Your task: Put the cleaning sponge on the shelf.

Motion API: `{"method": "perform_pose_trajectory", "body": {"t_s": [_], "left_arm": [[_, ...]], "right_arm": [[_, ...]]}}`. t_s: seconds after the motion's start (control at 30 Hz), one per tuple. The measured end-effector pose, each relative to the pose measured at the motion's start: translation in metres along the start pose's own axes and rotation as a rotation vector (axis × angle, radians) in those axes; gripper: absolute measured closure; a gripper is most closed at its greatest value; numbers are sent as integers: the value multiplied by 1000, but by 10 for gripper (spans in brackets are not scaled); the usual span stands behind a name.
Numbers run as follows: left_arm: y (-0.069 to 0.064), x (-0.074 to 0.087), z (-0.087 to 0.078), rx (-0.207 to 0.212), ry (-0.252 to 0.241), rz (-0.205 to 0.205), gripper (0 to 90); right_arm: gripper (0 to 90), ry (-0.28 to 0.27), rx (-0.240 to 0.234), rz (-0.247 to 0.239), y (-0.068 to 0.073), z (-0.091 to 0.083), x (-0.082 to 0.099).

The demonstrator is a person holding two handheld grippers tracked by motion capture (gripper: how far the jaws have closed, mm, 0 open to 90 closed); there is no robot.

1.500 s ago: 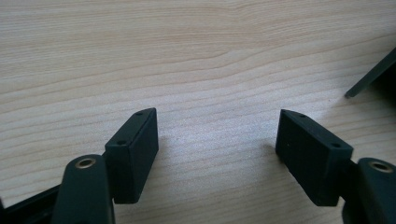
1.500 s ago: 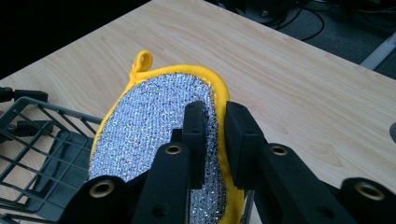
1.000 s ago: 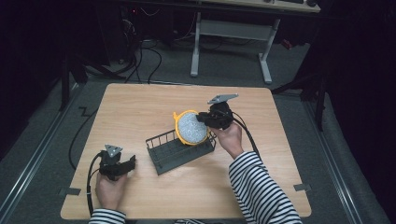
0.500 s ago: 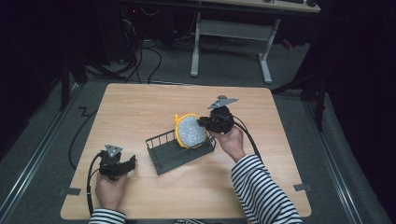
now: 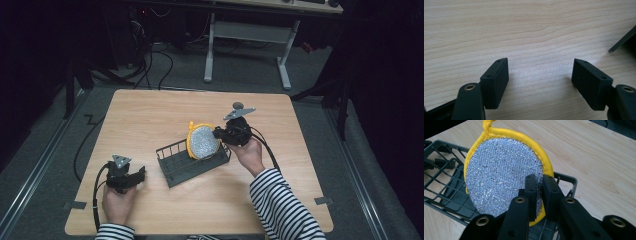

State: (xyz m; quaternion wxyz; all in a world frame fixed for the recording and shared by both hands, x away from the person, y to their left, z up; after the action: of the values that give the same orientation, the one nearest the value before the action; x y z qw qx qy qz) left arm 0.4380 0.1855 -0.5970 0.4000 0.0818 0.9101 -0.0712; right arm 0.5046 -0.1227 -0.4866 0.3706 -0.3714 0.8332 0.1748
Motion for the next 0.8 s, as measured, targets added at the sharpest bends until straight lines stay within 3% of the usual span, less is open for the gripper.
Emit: {"method": "perform_pose_trajectory", "body": {"t_s": [0.17,0.2,0.47,0.8], "left_arm": [[0,0,0,0,0,0,305],[0,0,0,0,0,0,305],[0,0,0,0,0,1,305],[0,0,0,1,0,0,305]], "right_arm": [[725,-16,6,15,0,-3,-1],[673,-30,15,19,-1,-7,-2],[570,-75,45,39,-9,-34,-5],[525,-77,105,65,-24,-71,24]]}}
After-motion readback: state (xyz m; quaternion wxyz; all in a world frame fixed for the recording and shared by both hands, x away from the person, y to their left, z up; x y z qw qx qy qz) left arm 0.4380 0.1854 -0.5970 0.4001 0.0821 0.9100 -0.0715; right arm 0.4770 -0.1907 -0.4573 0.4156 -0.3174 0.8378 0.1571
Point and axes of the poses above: each handheld gripper's, and its own axes: z roughly forward along the jaws, x roughly out of its underside, y roughly to its left, the point moved 9 cm from there along z, roughly forward along the jaws, and after that the axes turned 4 degrees about -z, right-handed, at the moved point
